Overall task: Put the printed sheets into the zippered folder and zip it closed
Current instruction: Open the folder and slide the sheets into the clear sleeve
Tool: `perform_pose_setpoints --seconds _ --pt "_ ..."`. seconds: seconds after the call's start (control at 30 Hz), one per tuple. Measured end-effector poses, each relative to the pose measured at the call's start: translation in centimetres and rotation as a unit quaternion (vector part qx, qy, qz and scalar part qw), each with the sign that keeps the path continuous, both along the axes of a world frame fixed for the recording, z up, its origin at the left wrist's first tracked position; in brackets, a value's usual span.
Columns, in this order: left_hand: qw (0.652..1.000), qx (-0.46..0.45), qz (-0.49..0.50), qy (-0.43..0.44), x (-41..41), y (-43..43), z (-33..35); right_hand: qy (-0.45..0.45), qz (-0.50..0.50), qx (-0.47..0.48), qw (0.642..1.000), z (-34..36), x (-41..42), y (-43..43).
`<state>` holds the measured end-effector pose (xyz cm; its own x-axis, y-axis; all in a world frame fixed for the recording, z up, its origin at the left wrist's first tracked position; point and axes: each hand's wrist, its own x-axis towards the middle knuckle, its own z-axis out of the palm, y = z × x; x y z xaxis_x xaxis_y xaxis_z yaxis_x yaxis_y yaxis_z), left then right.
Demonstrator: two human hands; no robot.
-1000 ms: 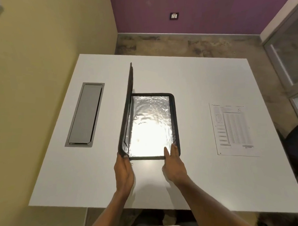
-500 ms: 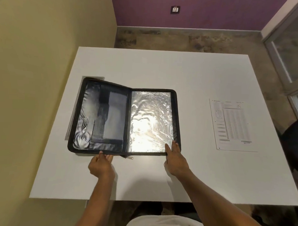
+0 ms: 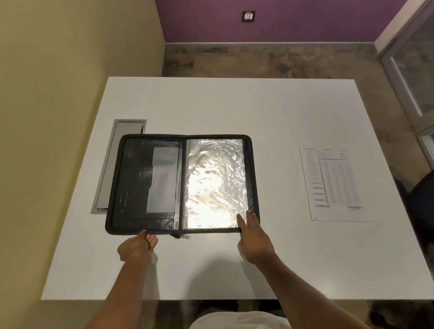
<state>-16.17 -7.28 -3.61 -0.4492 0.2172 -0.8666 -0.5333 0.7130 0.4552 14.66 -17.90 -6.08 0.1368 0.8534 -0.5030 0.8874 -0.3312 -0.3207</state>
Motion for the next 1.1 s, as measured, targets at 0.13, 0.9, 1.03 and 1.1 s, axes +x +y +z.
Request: perform_pose_setpoints --seconds 0.13,0.9,1.03,1.1 --pt "0.984 -0.010 -0.106 0.142 1.2 -1.1 -0.2 -0.004 0.010 0.021 1.000 0.4 1.4 0.0" --pt "0.663 0.333 -0.592 0.315 41.7 -2.2 0.4 -0.044 -0.085 0.090 0.991 2.2 30.7 2.9" --pt "0.656 0.305 -0.621 0.301 47.6 -2.3 -0.6 -0.042 -0.125 0.080 0.988 1.9 35.8 2.4" --pt "0.667 0.281 -0.624 0.294 50.1 -2.3 -1.0 -0.035 -0.148 0.085 0.985 1.8 37.8 2.3"
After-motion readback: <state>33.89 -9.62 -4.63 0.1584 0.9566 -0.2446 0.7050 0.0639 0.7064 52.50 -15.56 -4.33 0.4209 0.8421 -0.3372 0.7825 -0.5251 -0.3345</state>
